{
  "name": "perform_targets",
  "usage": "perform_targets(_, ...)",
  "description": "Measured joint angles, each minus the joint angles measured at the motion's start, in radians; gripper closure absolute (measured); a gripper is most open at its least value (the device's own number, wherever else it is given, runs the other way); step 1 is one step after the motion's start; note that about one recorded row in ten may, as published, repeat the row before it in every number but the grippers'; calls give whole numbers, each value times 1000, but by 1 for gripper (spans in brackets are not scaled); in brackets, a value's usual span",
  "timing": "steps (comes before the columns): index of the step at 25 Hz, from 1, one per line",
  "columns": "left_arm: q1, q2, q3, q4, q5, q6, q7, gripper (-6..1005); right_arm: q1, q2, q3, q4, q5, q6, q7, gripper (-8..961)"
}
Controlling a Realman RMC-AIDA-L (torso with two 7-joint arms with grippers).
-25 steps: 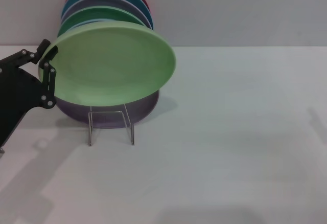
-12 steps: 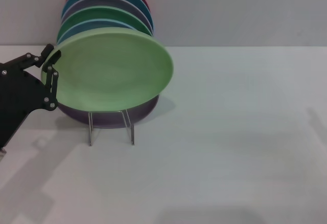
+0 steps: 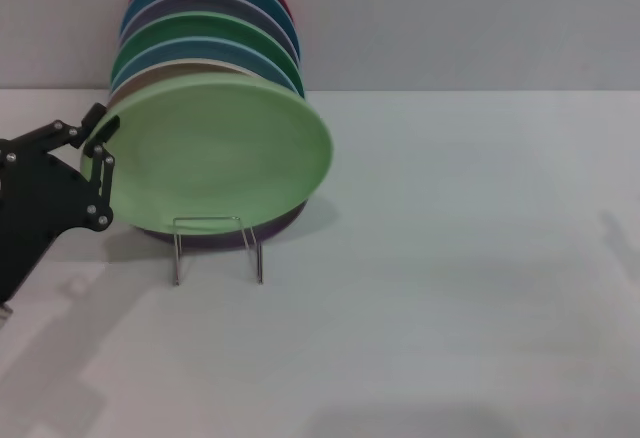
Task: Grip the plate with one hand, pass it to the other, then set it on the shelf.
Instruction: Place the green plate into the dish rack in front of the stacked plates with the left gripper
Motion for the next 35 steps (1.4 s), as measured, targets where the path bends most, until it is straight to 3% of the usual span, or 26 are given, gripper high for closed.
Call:
perform_targets(5, -3, -5, 20, 7, 0, -15, -20, 941, 0, 0, 0, 1, -1, 15, 2, 279)
perform_targets(7, 4, -26, 15, 7, -1, -16, -19, 941, 0, 0, 0, 1, -1, 16, 3, 280)
perform_targets(12, 6, -37, 4, 7, -1, -25, -12, 776, 2, 0, 0, 5, -1, 19, 6, 280)
perform_targets(17, 16, -37, 10, -6, 0, -22, 6, 545, 3, -1, 0, 7, -1, 21, 6, 280)
perform_targets(35, 3, -50, 57, -62, 0, -102, 41, 208, -6, -1, 2, 8, -1, 33, 8, 279)
